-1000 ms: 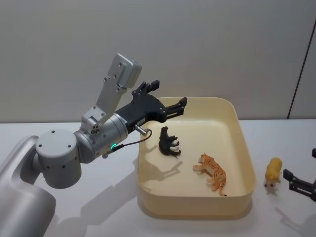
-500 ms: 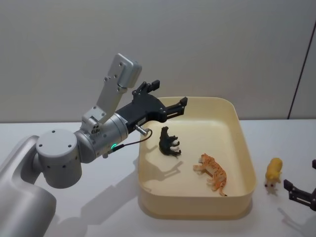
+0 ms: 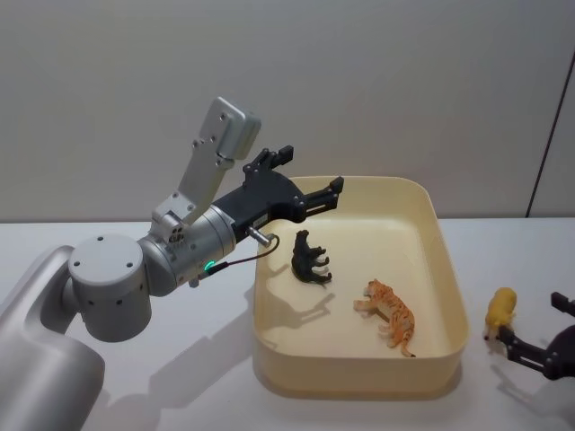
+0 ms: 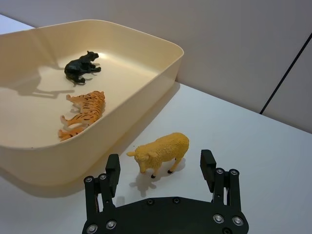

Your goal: Pick up the toy alternately with two hands and place it into the central storage box.

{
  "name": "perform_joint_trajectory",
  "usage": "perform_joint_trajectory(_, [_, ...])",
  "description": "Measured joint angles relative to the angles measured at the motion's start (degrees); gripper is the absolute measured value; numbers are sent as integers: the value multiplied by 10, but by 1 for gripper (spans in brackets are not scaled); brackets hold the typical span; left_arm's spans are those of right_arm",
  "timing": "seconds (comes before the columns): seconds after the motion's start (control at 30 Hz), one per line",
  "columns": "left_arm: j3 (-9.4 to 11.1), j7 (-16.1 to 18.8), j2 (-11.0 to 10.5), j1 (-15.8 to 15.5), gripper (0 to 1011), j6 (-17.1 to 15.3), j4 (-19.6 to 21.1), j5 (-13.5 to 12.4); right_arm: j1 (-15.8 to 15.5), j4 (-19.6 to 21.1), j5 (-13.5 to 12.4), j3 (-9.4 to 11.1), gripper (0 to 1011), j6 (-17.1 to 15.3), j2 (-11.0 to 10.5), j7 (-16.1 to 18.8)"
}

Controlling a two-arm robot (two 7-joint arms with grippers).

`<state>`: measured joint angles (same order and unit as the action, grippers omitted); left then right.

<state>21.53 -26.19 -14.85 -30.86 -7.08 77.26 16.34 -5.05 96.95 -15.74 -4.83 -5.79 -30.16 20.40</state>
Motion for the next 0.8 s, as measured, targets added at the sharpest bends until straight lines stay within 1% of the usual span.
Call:
perform_joint_trajectory(0.1, [0,0,0,0,1002,0,0,0,11,-10,8,-7,1001,-2,10,-4])
perform_joint_trajectory(0.13, [0,0,0,0,1002,0,0,0,11,-10,8,-7,1001,-2,10,-4])
perform_joint_trajectory(0.4, [0,0,0,0,1002,0,0,0,40,-40,33,-26,1001,-5,38,-22])
perform_joint_trajectory(0.8, [0,0,0,0,1002,0,0,0,68,-74,59,-42,1001,-10,63,-43])
